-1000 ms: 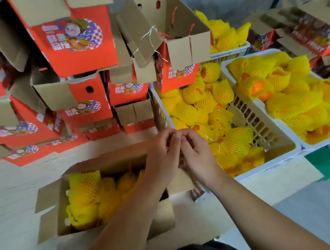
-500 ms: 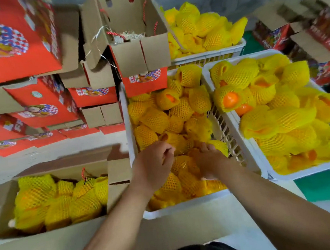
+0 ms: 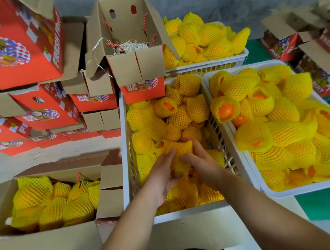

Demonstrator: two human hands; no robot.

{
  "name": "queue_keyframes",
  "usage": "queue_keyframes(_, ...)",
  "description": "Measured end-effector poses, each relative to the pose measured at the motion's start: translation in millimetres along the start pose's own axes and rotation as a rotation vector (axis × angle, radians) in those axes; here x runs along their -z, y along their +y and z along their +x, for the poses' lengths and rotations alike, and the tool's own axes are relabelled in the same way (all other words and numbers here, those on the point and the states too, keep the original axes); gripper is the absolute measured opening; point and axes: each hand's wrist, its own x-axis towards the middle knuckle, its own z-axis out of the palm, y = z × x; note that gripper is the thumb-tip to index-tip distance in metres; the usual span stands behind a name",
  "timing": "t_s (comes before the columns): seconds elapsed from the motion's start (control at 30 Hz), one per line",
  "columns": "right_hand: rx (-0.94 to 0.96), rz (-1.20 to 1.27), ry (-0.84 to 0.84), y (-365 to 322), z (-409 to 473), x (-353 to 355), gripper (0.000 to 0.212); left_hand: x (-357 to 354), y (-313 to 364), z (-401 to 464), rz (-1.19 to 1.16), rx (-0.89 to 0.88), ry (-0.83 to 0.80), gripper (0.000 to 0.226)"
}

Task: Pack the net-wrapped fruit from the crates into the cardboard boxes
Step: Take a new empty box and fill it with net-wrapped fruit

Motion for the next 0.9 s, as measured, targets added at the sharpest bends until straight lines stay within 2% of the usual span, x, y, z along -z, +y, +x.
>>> queue_keyframes(0.17, 0.012, -0.074, -0.135, 0.7, -3.7, -12.0, 0.074, 16.3, -5.8, 3.9, -0.095, 0.016, 0.019, 0.053)
queue_keyframes(0.27, 0.031, -0.274, -0.235, -10.0, -7.5, -30.5, 0.076, 28.6, 1.6, 2.5, -0.294, 0.033, -0.126, 0.061)
queue_keyframes(0.37, 0.189, -0.493, -0.064, -21.1, 6.9, -50.4, 0.081, 36.3, 14.4, -3.2, -0.460, 0.053, -0.256, 0.064)
queue_keyframes(0.47, 0.313, -0.523, 0.247, -44.2, 44.9, -49.8, 0.063, 38.1, 20.1, -4.3, -0.475, 0.075, -0.185, 0.064)
queue_keyframes(0.53, 0.314, -0.693, 0.377, -59.1, 81.2, -38.5, 0.059, 39.0, 17.1, -3.5, -0.462, 0.074, -0.107, 0.063)
queue_keyframes(0.67, 0.171, -1.135, 0.229, -74.0, 132.9, -26.3, 0.083, 43.8, 13.0, -5.1, -0.434, 0.018, -0.024, 0.068)
queue_keyframes(0.73, 0.160, -1.330, 0.213, -70.7, 146.2, -24.8, 0.077, 48.5, 13.1, -6.9, -0.469, 0.016, -0.036, 0.068)
queue_keyframes(0.9, 0.182, -1.332, 0.295, -58.1, 152.3, -29.6, 0.058, 57.3, 14.9, -10.7, -0.504, -0.049, -0.011, 0.066)
